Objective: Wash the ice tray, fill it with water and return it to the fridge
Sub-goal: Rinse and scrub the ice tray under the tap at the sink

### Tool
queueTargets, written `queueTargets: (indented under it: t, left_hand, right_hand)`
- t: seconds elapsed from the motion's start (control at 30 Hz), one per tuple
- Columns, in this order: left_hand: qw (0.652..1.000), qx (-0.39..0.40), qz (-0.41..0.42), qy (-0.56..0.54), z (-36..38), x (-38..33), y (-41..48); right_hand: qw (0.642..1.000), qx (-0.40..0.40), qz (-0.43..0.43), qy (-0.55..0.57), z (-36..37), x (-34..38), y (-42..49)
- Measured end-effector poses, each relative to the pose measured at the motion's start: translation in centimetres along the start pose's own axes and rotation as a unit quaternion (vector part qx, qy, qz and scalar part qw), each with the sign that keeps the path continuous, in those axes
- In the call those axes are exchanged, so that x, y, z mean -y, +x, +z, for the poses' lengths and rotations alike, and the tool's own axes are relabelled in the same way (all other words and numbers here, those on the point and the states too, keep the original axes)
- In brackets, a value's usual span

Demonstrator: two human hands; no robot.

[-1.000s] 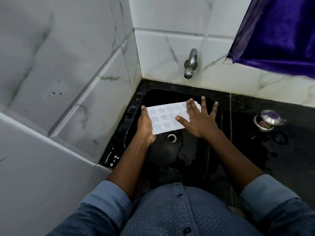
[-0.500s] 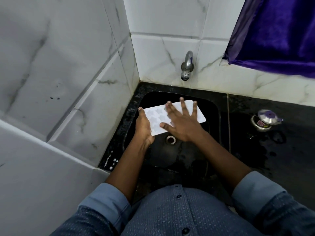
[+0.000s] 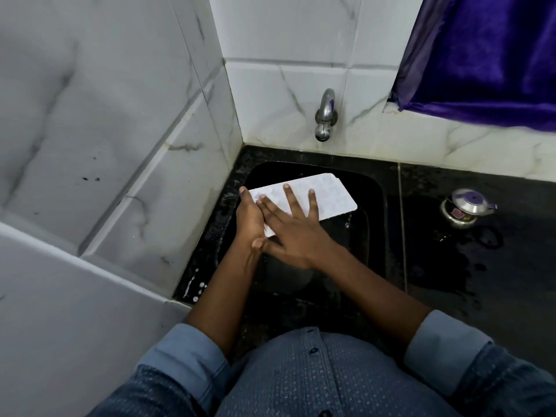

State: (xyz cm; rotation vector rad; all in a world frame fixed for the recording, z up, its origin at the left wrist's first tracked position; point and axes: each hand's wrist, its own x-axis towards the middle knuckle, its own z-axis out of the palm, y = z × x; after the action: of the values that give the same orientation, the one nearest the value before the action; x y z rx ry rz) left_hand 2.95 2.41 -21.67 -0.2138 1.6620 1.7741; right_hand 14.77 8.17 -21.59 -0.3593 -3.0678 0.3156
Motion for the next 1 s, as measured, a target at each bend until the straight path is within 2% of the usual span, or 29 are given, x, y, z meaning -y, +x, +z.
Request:
queueTargets:
  t: [0.1, 0.2, 0.43, 0.53, 0.6, 0.7, 0.77, 0.87, 1.0]
  left_hand:
    - [1.000, 0.011, -0.003, -0.013, 0.4, -0.3, 0.2]
    - [0.999, 0.025, -0.018, -0.038, 0.4, -0.6, 0.1]
    - [0.999, 0.002, -0.009, -0.039, -1.6, -1.2, 1.0]
    - [1.000, 0.006, 0.011, -0.020, -1.8, -1.2, 1.2]
    - [0.999, 0.016, 0.025, -0.010, -1.4, -1.4, 1.1]
    - [0.996, 0.042, 0.071, 0.039, -0.7, -1.6, 0.9]
    - [0.986, 0.053, 0.126, 0.099, -0.7, -1.8, 0.7]
    - [0.956, 0.092, 0.215, 0.176, -1.2, -2.0, 1.5]
    - [0.921, 0.144, 0.251, 0.260, -2.3, -1.9, 3.2]
  right_hand:
    - [0.999, -0.024, -0.022, -0.002, 0.1, -0.9, -0.1]
    - [1.000, -0.022, -0.001, -0.005, 0.1, -2.5, 0.2]
    - [0.985, 0.058, 0.164, 0.013, 1.6, -10.4, 0.5]
    - [0.967, 0.058, 0.225, 0.103, 1.7, -12.6, 0.2]
    - [0.934, 0.007, 0.275, 0.229, 1.4, -12.9, 1.1]
    - [0.837, -0.040, 0.327, 0.437, 0.4, -13.2, 3.0]
    - [0.775, -0.056, 0.347, 0.525, -0.7, -13.2, 3.7]
    - [0.739, -0.082, 0.337, 0.577, -2.1, -13.4, 4.0]
    - [0.699, -0.151, 0.315, 0.624, -2.6, -14.7, 4.5]
